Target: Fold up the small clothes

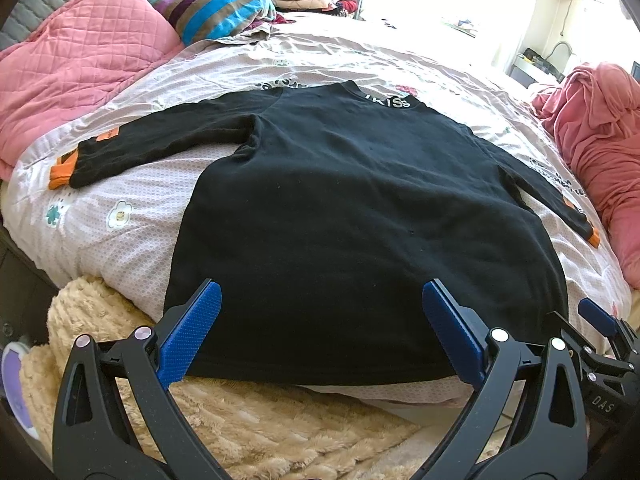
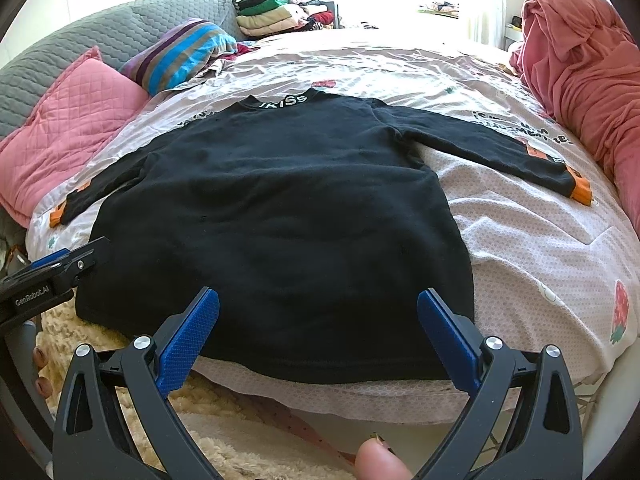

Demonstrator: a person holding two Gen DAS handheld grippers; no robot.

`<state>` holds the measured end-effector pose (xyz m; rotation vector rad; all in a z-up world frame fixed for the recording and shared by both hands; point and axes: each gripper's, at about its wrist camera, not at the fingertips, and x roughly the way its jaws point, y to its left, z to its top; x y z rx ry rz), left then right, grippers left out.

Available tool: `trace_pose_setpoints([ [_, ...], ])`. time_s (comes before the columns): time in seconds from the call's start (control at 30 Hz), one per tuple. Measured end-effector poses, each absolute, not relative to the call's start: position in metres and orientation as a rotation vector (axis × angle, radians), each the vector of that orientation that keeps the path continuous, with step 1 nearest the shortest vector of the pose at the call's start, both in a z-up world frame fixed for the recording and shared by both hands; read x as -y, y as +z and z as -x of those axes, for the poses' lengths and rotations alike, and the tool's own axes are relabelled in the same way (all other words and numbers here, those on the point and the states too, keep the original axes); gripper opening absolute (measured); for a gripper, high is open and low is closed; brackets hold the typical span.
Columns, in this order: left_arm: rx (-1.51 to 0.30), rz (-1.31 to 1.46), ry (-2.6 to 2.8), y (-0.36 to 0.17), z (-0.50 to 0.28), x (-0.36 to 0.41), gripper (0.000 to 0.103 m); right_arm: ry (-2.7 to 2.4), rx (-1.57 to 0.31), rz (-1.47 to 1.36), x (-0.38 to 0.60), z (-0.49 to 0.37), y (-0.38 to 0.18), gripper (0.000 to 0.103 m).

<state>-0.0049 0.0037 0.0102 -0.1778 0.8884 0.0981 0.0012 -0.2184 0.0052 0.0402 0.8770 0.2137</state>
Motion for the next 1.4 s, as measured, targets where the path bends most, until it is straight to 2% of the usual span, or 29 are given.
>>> trace_pose_setpoints([
  [0.9, -0.888, 0.182, 0.1, 0.008, 0.002, -0.004, 0.095, 0.224, -0.871, -0.027, 0.215, -0.008, 0.008, 0.099],
  [1.4, -0.871, 0.176, 0.144, 0.028, -0.05, -0.022, 0.095, 0.238, -0.826, 0.023, 0.199, -0.056, 0.023, 0.099],
])
